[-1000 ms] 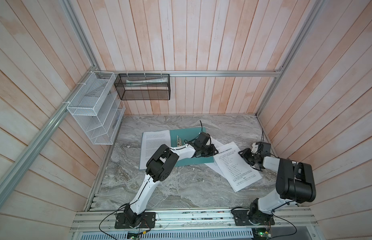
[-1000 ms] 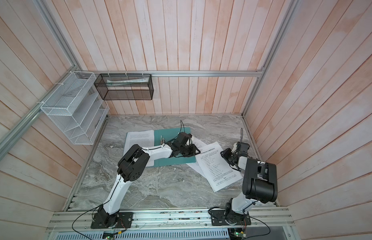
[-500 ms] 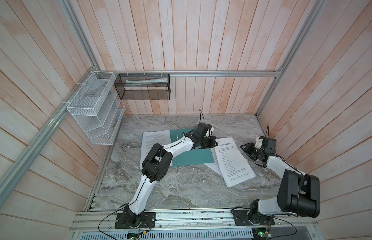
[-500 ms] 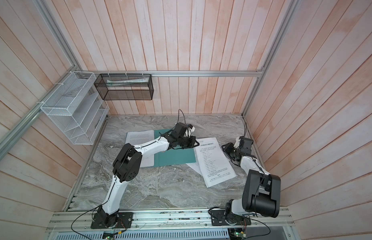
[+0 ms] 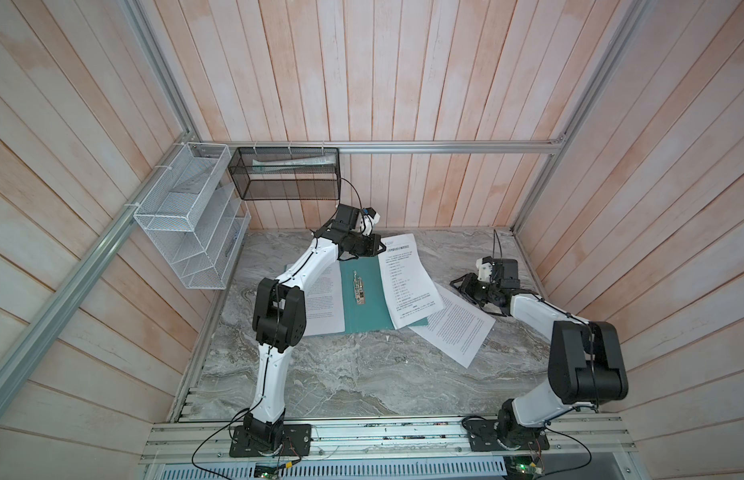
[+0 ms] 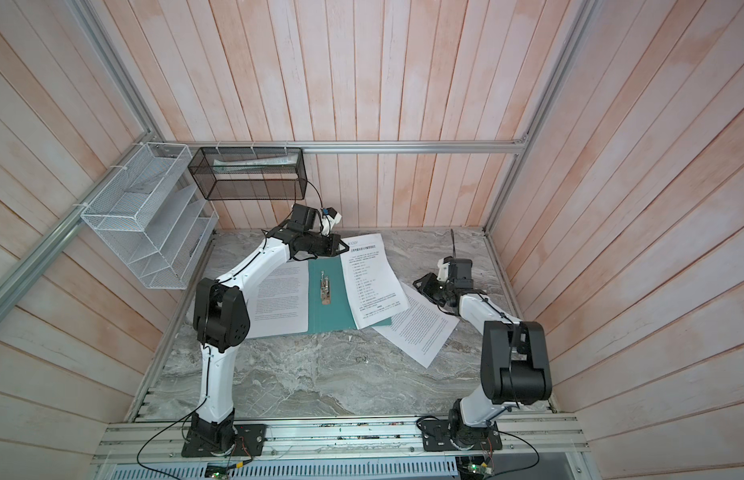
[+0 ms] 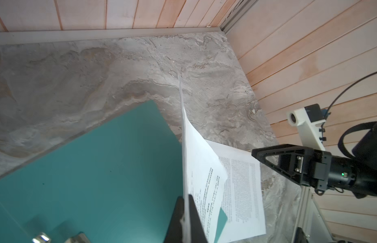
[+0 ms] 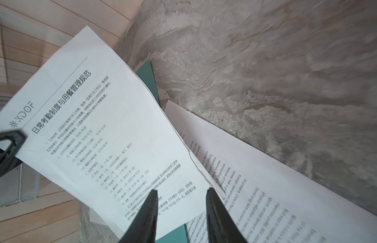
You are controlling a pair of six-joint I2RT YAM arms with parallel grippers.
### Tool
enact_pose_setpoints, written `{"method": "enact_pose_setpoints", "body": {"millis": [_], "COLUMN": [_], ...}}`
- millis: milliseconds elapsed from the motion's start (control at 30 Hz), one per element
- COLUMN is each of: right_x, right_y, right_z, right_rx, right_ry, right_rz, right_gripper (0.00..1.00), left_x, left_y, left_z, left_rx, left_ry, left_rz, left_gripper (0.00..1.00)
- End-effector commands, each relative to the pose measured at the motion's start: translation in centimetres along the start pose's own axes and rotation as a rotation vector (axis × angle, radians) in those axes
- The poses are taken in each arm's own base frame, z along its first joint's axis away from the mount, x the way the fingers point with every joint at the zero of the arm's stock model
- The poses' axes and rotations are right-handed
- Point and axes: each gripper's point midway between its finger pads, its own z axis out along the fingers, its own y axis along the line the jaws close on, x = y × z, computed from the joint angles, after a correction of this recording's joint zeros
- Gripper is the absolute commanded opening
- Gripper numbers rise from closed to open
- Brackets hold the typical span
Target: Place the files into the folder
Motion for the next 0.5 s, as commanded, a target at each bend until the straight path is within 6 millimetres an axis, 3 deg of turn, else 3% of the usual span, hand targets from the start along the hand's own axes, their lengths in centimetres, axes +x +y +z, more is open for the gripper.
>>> {"method": "enact_pose_setpoints", "body": {"millis": [0,133,467], "right_x": [0.3,1.0,1.1], "right_y": [0.9,0.8,0.5], "right_z": [2.3,4.4,6.1], "right_rx": [-0.007,-0.004,0.008], "right_ry": [0.032,0.072,0.092], "right_rz": [-0.036,-0.050,-0.067], "right_gripper": [0.36,0.37,0.37], "left_x": [1.8,1.6,2.4], "left_y": [1.0,3.1,8.1], "left_z": [0.9,0.2,-0.3], "left_rx": [0.046,0.108,0.161], "left_ry": [0.082,0.066,0.108], "left_rz": [0.106,0.125,0.081], "left_gripper": [0.00,0.00,0.00]}}
